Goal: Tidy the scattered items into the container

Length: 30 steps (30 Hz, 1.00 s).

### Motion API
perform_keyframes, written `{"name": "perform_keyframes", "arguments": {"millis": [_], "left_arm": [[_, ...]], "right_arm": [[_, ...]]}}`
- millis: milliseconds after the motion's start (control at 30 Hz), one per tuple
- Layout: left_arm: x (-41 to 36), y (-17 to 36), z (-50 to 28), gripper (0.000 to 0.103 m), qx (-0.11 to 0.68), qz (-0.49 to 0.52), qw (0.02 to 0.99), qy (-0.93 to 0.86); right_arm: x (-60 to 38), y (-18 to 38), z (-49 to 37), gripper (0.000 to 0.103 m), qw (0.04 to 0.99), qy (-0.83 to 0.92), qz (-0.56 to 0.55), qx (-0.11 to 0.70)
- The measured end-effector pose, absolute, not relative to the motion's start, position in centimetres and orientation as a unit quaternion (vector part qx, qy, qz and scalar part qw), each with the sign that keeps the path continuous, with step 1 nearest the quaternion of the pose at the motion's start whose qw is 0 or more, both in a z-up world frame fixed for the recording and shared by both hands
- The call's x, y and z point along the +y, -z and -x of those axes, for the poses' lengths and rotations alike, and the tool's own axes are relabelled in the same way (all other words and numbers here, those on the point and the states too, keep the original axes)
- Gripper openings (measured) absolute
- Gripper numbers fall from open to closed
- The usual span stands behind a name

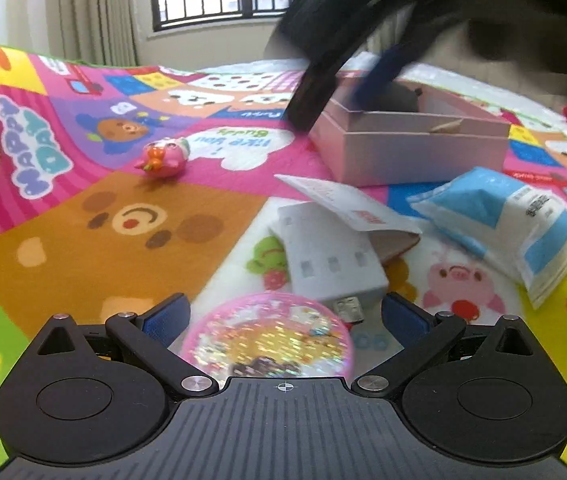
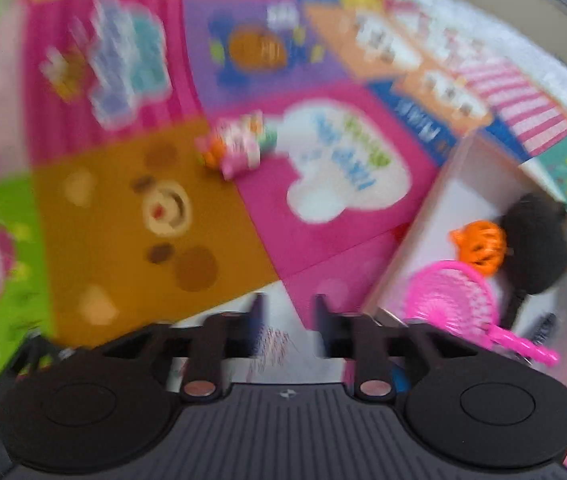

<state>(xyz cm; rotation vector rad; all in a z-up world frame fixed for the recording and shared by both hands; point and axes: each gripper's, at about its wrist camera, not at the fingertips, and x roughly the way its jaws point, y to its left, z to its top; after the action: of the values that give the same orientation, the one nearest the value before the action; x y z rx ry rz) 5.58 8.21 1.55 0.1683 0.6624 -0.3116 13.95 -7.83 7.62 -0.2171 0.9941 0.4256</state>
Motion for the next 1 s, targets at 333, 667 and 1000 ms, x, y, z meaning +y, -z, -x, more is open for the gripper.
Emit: {"name": "perform_keyframes", "arguments": {"millis": [333, 667, 1000], "left_arm": [[11.8, -2.6, -10.6, 0.103, 0.335, -0.111, 0.935, -0.029], [14.4, -3.9, -8.7, 0.103, 0.328, -0.088, 0.938, -0.066], [13.6, -5.6, -2.7, 0.103, 0.331, 0.028, 0.943, 0.023]], "right_arm": [[-16.8, -2.9, -1.4, 0.087, 0.917, -0.145, 0.157, 0.336], [-20.1, -2.0, -1.9, 0.088, 0.938, -0.050, 0.161, 0.303], [-8.5, -2.1, -7.4, 0.021, 0.924, -0.179, 0.202, 0.273]]}}
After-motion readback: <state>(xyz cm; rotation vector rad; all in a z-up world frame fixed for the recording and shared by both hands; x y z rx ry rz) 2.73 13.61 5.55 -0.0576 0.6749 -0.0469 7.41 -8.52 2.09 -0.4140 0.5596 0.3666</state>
